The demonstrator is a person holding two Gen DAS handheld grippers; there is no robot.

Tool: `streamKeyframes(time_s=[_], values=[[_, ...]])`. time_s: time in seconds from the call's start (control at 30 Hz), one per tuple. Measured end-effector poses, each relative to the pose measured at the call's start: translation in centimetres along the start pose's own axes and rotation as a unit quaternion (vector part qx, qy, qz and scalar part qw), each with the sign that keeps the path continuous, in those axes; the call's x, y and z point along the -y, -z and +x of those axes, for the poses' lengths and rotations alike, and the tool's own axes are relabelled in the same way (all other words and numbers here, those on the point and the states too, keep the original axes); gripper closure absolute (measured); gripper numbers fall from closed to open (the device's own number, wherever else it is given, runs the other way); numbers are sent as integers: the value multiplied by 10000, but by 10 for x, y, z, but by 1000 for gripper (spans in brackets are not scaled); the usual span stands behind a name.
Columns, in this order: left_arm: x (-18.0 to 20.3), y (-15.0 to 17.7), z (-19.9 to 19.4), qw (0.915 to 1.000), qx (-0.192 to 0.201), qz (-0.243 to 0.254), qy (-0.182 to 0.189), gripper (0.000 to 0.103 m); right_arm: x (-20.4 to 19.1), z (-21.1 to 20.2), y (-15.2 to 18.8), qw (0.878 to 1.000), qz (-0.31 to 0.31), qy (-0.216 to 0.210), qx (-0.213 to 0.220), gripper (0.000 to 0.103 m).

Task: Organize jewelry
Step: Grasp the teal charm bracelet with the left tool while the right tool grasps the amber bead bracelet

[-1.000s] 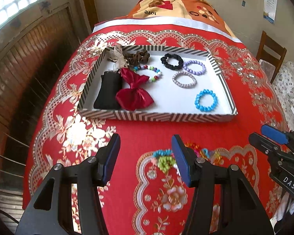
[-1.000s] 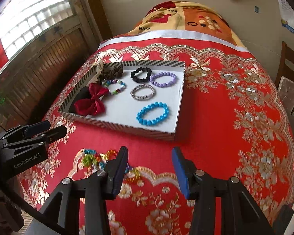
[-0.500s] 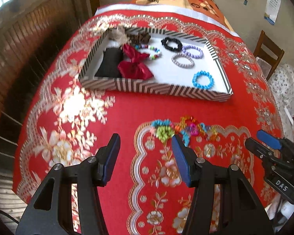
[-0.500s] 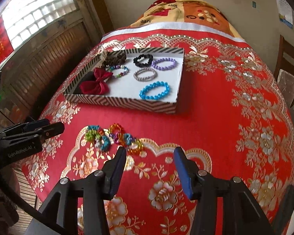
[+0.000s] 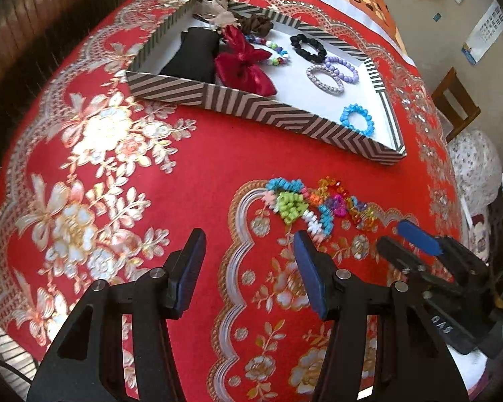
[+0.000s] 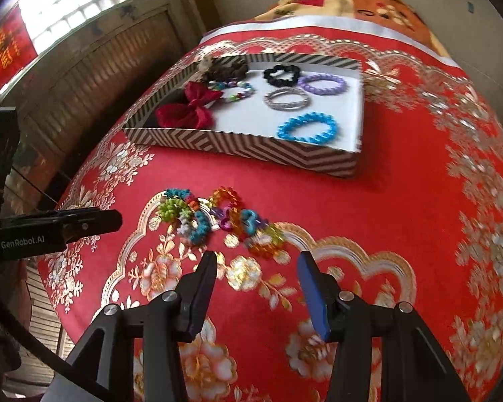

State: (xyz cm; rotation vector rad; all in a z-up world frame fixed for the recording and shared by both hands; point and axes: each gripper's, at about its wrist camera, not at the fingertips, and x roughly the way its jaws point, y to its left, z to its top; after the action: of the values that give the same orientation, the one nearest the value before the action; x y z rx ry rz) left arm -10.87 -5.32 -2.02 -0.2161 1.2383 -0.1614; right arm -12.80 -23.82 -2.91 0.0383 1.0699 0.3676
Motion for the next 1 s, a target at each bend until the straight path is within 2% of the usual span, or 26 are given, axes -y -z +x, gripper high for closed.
streamKeyframes(time_s=[0.23, 0.43, 0.57, 0.63, 0.8, 0.83, 0.9, 0.97, 1.0], values=[[6, -19, 21, 9997, -152, 165, 47, 49, -7, 21, -14, 9996, -258, -40, -78, 55], [11, -35, 36, 9985, -278, 472, -47, 49, -5, 34, -17, 9992, -361, 43, -148, 63], [20, -32, 48, 9955, -468, 814, -110, 49, 1, 39, -17, 9992, -351, 79, -181, 65], [25, -30, 49, 9941, -414, 983, -179, 49, 7, 40, -16, 9994, -295, 62, -164, 66], [26, -40, 53, 9943, -406, 977, -152, 49, 7, 40, -19, 9992, -386, 49, -121, 66], [27, -40, 53, 9939, -405, 1016, -154, 52, 6, 42, -20, 9991, -411, 55, -131, 66], [32, -37, 54, 9925, -394, 1151, -136, 68, 7, 43, -20, 9992, -391, 3, -84, 66], [36, -35, 55, 9915, -412, 1231, -101, 87, 10, 43, -21, 9993, -345, -95, -76, 87], [36, -35, 55, 9914, -437, 1228, -84, 90, 10, 43, -21, 9994, -316, -138, -81, 91]])
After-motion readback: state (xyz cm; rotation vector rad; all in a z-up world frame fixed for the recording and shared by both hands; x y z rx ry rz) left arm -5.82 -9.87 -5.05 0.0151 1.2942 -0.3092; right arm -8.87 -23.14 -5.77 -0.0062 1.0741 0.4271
